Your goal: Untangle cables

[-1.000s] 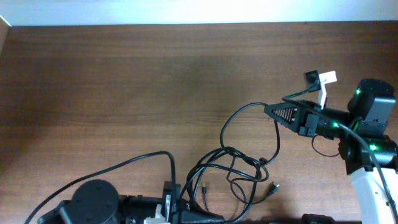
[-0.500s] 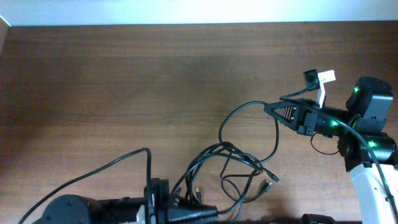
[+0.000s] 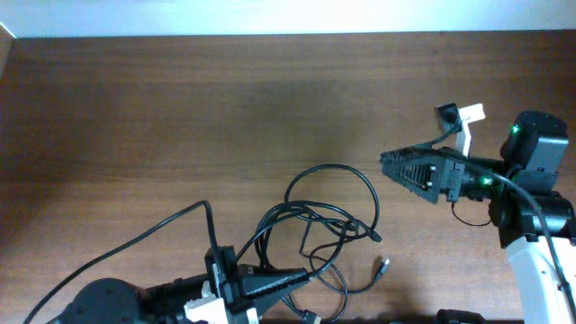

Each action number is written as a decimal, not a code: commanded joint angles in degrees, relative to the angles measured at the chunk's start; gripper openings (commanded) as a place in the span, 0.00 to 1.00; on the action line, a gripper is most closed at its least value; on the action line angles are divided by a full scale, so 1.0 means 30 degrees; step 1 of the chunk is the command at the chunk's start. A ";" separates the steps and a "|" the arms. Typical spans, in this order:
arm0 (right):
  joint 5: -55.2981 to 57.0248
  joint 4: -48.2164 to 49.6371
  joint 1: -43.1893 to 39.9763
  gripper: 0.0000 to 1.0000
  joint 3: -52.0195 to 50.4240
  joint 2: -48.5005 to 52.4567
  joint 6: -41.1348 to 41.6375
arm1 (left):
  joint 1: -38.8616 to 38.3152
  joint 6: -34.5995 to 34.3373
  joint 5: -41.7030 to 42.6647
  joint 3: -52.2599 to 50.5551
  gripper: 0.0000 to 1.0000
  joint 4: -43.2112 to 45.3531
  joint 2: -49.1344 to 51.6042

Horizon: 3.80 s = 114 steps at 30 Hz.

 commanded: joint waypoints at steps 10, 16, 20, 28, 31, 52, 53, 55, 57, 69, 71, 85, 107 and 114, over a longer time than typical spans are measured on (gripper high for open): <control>-0.1304 0.2324 0.5289 0.98 0.0146 0.0058 -0.0765 | -0.0102 0.1304 0.0998 0.0102 0.00 -0.0022 0.2113; -0.1304 0.2375 0.6047 0.96 0.0146 0.0058 -0.0765 | -0.0102 0.1501 -0.0925 0.0102 0.00 -0.0699 0.2280; -0.1304 0.2608 0.6659 0.87 0.0146 0.0066 -0.0780 | -0.0102 0.1494 -0.1413 0.0102 0.00 -0.0590 0.2929; -0.1282 0.2608 0.6623 0.15 0.0146 0.0066 -0.0772 | -0.0102 0.1486 -0.1348 0.0102 0.00 0.0583 0.3002; -0.0189 0.2608 0.6601 0.11 0.0146 0.0066 -0.0765 | -0.0102 0.1479 -0.1341 0.0109 0.00 0.0641 0.2936; 0.1705 0.2586 0.3730 0.06 0.0146 0.0117 -0.0758 | -0.0102 -0.0605 -0.3993 0.0102 0.29 0.1719 0.0488; 0.1705 0.2586 0.3730 0.06 0.0146 0.0117 -0.0750 | -0.0102 -0.0605 -0.4000 0.0102 0.37 0.1647 0.0488; 0.1690 0.2586 0.3730 0.06 0.0146 0.0117 -0.0692 | -0.0102 -0.0605 -0.4000 0.0102 0.97 0.1399 0.0495; 0.1355 0.2586 0.3730 0.06 0.0146 0.0117 -0.0685 | -0.0102 -0.0597 -0.4000 0.0102 0.99 0.0852 0.0495; 0.5173 0.0962 0.3730 0.99 0.0146 0.0117 -0.0692 | -0.0102 -0.5064 -1.0448 0.0102 0.99 -0.3169 0.0867; 0.8626 -0.1282 0.3730 0.99 0.0146 0.0117 -0.0692 | -0.0102 -0.8007 -1.4134 0.0102 0.99 -0.3803 0.1362; 1.8790 -0.5785 0.3730 0.99 0.0153 -0.4328 -0.2178 | 0.9209 -0.6666 -0.5166 0.0102 0.99 -0.5064 0.9020; 1.9292 -0.8021 0.3730 0.99 0.0146 -0.6076 -0.2404 | 1.3216 -0.5508 -0.3840 0.0102 0.99 -0.5085 1.4112; 1.9300 -0.8779 0.3730 0.99 0.0146 -0.4699 -0.2412 | 1.3216 -0.5508 -0.3832 0.0102 0.99 -0.5085 1.4112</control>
